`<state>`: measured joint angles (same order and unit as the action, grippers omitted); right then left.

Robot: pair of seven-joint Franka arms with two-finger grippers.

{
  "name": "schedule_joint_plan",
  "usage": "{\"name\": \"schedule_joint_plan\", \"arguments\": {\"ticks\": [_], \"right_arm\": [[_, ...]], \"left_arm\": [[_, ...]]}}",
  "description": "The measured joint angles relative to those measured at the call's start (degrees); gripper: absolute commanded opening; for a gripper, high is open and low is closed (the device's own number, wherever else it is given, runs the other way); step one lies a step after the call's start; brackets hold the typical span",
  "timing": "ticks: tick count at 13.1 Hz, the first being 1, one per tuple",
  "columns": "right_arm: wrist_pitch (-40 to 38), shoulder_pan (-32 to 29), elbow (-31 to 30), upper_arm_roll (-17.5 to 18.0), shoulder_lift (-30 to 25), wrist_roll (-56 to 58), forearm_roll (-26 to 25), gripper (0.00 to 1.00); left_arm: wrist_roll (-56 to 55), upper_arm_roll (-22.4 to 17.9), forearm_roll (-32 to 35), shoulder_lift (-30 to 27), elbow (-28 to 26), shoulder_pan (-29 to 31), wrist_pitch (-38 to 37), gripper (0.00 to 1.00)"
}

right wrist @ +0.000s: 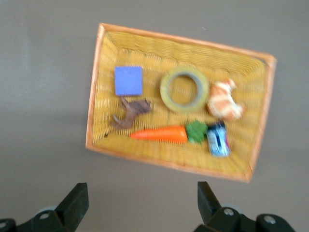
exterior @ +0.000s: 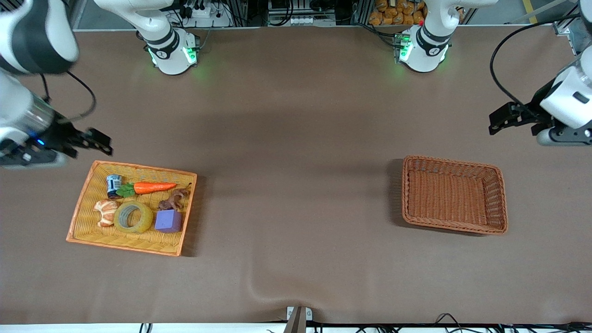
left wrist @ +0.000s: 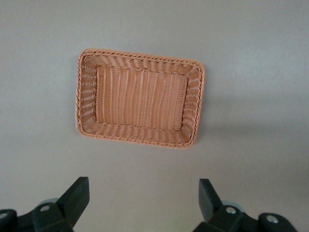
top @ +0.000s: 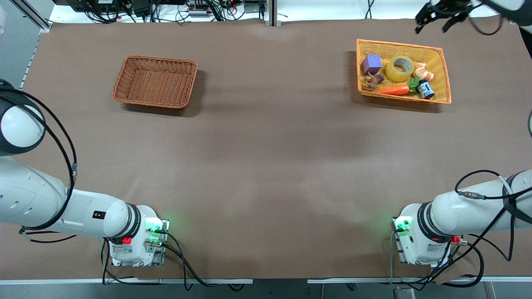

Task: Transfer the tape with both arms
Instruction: 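Lower the right gripper over the tape roll while the left gripper hovers above the basket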

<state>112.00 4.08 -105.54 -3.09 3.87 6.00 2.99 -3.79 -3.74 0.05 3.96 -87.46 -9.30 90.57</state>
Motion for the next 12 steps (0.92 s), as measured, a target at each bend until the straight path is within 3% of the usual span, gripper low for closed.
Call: {"name": "schedule_joint_plan", "arguments": {"ticks": [7, 12], "right_arm": [[23.22, -0.12, -0.45, -0.56, 21.92, 27.90, 2.27, 1.00], [26.05, -1.91, 0.55, -0.98, 26.79, 33.67, 2.27, 1.00]], "left_arm": [[0.00, 0.36, -0.02, 8.80, 2.84, -1.75, 6.23, 1.00], [0.00, 0.47, -0.63, 9.35, 4.12, -2.34, 6.19, 1.00]]}}
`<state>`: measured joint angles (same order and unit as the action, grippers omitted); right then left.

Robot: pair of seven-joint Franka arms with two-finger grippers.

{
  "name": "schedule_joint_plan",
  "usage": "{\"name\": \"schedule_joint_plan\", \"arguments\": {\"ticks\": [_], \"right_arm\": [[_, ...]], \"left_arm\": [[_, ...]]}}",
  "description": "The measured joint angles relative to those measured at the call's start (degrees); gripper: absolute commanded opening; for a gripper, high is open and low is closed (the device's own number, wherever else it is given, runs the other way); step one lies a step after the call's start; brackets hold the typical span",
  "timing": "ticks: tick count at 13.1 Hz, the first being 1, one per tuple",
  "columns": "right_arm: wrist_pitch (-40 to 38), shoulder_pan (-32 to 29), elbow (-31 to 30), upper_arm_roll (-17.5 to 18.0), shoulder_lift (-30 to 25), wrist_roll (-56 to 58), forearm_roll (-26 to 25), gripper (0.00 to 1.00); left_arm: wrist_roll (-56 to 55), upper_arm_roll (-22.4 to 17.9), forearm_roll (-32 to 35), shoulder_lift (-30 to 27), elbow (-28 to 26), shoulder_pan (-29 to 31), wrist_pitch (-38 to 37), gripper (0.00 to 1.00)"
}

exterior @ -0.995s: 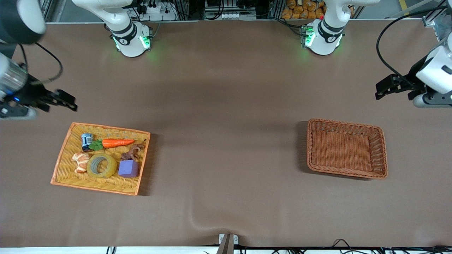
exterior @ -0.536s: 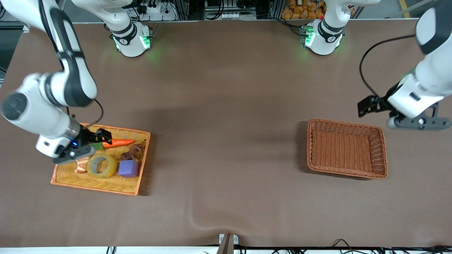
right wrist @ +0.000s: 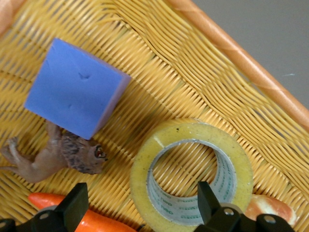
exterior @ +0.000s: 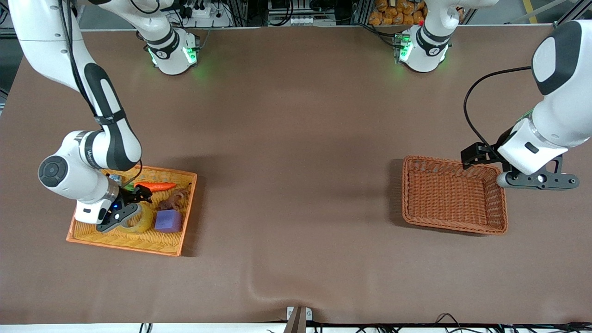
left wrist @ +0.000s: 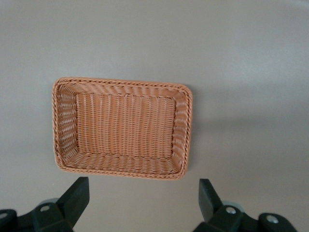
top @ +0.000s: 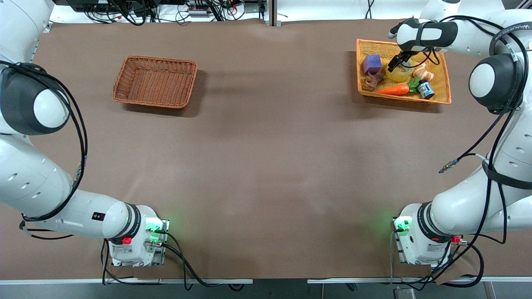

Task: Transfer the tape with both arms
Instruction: 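Lower the right gripper over the tape roll while the left gripper hovers above the basket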

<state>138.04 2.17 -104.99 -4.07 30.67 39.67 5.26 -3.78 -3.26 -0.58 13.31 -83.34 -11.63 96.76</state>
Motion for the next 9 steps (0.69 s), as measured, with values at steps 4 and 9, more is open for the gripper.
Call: {"name": "schedule_joint_plan", "arguments": {"ticks": [4, 9], "right_arm": [[0.49, -0.46, 0.07, -0.09, 1.61, 0.00, 0.20, 0.97], [1.03, -0.46, 0.23, 0.00, 3.72, -0.76, 0.28, 0.04]], "left_arm": [[0.00, 0.13, -0.30, 0.51, -0.03, -0.63, -0.06, 1.00], [-0.43, 1.73, -1.08, 4.41, -0.03, -4.37, 2.47, 1.00]]}}
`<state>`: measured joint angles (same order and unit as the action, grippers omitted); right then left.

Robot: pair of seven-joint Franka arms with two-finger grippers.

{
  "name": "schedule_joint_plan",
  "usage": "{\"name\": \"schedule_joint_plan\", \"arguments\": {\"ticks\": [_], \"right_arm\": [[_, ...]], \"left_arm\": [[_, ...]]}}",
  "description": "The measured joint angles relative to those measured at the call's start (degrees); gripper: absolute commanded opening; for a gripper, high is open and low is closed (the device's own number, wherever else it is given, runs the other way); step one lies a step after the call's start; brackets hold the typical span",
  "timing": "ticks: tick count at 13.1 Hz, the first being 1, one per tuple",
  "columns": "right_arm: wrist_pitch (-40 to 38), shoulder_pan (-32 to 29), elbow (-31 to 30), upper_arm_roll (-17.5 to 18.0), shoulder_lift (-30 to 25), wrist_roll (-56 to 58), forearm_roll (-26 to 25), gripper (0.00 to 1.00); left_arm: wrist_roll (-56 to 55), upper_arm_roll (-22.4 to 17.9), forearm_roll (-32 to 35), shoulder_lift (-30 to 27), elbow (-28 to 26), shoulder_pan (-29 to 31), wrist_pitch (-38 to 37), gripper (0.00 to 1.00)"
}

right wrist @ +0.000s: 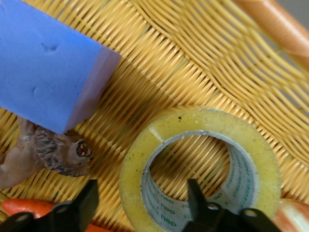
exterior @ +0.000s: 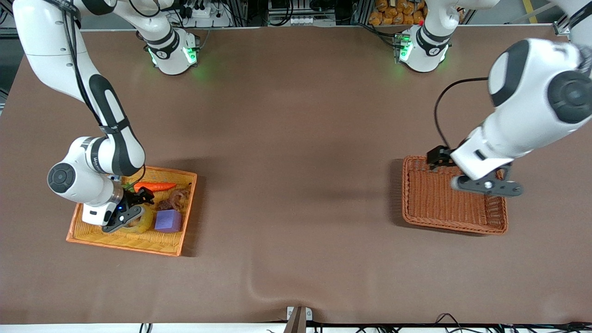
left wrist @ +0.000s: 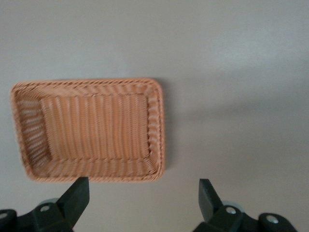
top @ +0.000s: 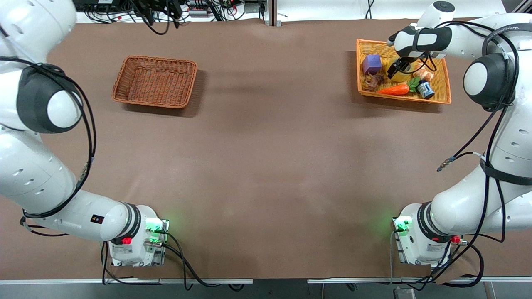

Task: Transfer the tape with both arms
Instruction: 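Lower the right gripper over the tape roll while the left gripper hovers above the basket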

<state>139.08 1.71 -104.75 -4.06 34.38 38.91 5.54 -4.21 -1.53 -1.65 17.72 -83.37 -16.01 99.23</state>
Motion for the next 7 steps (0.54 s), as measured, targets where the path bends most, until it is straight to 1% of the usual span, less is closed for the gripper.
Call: {"name": "schedule_joint_plan", "arguments": {"ticks": [1, 5, 7], "right_arm": [[-0.01, 0.00, 0.02, 0.01, 0.13, -0.02, 0.00, 0.00], [-0.44, 0.26, 0.69, 0.30, 0.12, -1.30, 0.01, 0.00], [-4.78, 0.95, 3.12, 0.48, -0.26, -2.04, 0.01, 0.00]], "left_arm": [[0.00, 0.03, -1.05, 0.82, 0.02, -0.24, 0.98, 1.00], [0.12, 0.01, -2.46, 1.90, 0.12, -0.50, 2.01, 1.00], [-0.40, 0.04, -2.50, 1.96, 0.18, -1.49, 2.03, 1.00]]}}
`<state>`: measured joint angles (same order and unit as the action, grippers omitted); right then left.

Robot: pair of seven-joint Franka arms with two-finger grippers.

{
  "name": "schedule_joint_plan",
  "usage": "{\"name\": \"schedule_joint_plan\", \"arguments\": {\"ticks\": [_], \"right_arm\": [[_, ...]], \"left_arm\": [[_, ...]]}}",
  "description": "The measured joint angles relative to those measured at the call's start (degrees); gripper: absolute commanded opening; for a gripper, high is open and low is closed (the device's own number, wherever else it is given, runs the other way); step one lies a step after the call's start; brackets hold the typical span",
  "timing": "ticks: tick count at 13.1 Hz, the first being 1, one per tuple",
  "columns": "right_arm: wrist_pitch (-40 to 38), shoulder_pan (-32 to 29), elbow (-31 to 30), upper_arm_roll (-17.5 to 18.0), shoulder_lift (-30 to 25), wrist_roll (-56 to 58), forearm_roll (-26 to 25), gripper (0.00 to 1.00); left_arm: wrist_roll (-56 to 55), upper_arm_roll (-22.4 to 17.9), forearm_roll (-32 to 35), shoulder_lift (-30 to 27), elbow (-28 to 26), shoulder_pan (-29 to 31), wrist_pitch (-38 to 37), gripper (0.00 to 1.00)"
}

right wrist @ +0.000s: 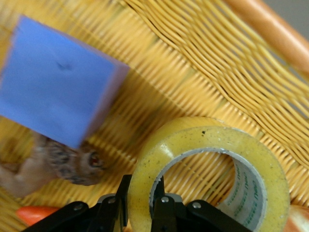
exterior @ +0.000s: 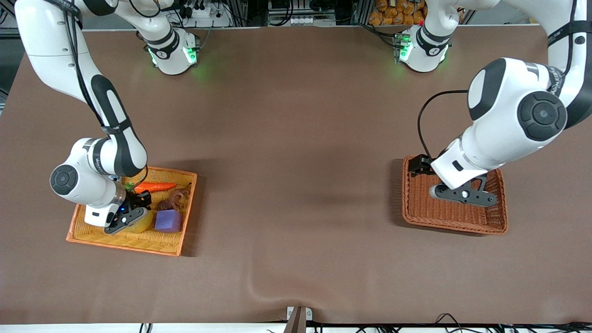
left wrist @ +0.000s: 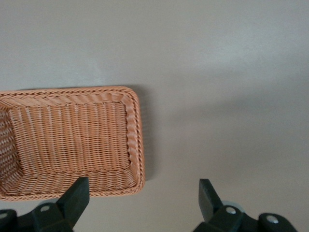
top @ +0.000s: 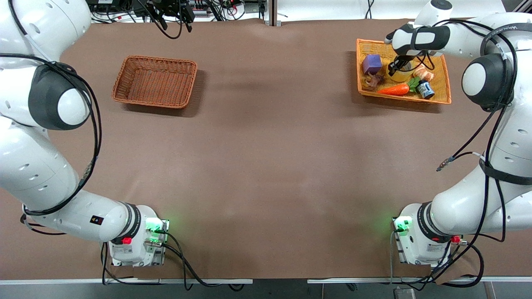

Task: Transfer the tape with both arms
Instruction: 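Lower the right gripper over the tape roll while the left gripper hovers above the basket, then close the right gripper on the tape roll's rim, then carry the tape toward the middle while the left gripper approaches it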

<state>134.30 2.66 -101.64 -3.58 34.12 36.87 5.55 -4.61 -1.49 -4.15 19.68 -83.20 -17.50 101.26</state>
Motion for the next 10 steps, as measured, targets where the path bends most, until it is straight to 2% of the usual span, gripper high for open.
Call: {"name": "schedule_joint_plan", "arguments": {"ticks": [6, 8, 10], "right_arm": [[-27.51, 2.13, 17.40, 0.26, -3.74, -5.40, 0.05, 0.00], [-32.46, 5.09, 21.15, 0.60, -4.28, -11.45, 0.26, 0.00], [-33.90, 10.49, 22.57, 0.82, -4.53, -19.96, 0.35, 0.00]], "left_arm": [[-0.29, 0.00, 0.00, 1.22, 0.57, -1.56, 0.10, 1.00], [-1.36, 0.00, 0.00, 2.34, 1.10, -2.24, 0.36, 1.00], [-2.63, 0.02, 0.00, 2.86, 1.60, -3.28, 0.44, 1.00]]}}
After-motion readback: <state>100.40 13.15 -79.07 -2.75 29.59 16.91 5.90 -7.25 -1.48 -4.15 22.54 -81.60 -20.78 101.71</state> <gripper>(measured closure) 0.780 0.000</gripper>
